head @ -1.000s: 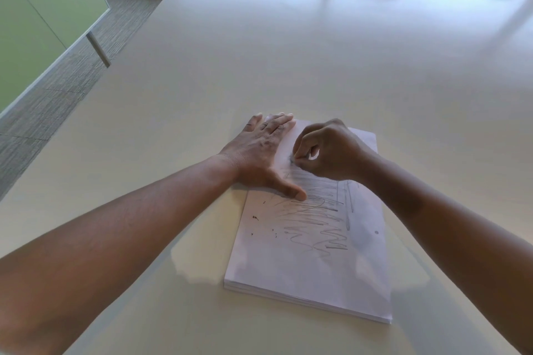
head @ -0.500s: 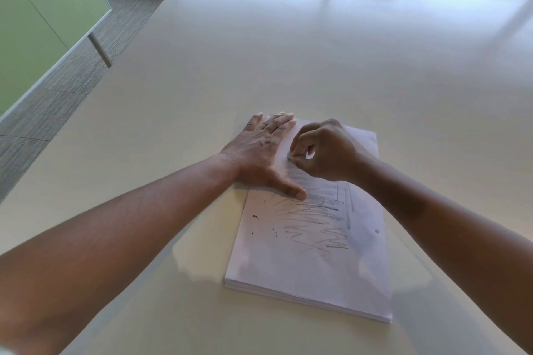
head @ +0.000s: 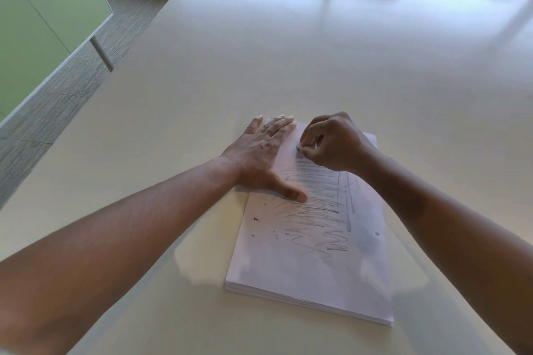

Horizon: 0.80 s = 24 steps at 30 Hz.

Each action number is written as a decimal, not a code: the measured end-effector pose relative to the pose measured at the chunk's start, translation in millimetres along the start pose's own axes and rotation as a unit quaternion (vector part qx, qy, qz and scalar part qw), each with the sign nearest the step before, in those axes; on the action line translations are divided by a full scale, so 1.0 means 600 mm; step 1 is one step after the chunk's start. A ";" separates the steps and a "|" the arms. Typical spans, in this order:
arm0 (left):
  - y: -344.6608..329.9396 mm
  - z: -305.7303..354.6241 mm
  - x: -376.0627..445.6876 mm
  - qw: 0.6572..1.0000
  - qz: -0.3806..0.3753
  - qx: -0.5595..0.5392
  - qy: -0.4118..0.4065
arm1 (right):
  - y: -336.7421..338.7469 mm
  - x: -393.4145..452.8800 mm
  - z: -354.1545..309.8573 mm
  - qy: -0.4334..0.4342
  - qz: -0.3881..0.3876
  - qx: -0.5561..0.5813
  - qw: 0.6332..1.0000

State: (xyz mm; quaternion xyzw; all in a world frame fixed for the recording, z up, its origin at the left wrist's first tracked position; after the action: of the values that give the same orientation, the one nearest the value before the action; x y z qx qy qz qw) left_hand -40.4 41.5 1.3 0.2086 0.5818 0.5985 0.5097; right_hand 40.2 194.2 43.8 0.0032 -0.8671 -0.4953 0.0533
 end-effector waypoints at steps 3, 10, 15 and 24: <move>0.001 0.001 -0.001 1.000 0.002 0.000 -0.004 | -0.011 -0.009 -0.018 0.033 -0.020 0.007 0.999; -0.002 -0.001 0.001 1.000 0.009 -0.003 -0.006 | -0.017 0.000 -0.012 0.026 -0.001 -0.004 1.000; 0.000 0.001 0.000 1.000 0.007 -0.003 -0.007 | -0.022 -0.010 -0.018 0.051 -0.011 -0.001 0.999; 0.000 0.000 -0.001 1.000 0.011 -0.001 -0.010 | -0.014 0.017 -0.004 0.042 0.018 -0.013 0.999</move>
State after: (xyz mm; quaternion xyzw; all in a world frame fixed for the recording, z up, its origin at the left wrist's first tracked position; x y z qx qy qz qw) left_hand -40.4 40.9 1.6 0.2202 0.5740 0.6027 0.5087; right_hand 30.1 187.1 38.7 0.0073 -0.8575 -0.5050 0.0984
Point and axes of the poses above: each hand's wrist, its own x-axis towards the middle knuckle, its own y-axis out of the back of the hand, z = x × y, the point moved 3 cm from there along x, towards the middle knuckle, and after that the axes turned 12 degrees about -z, right-handed, at the moved point
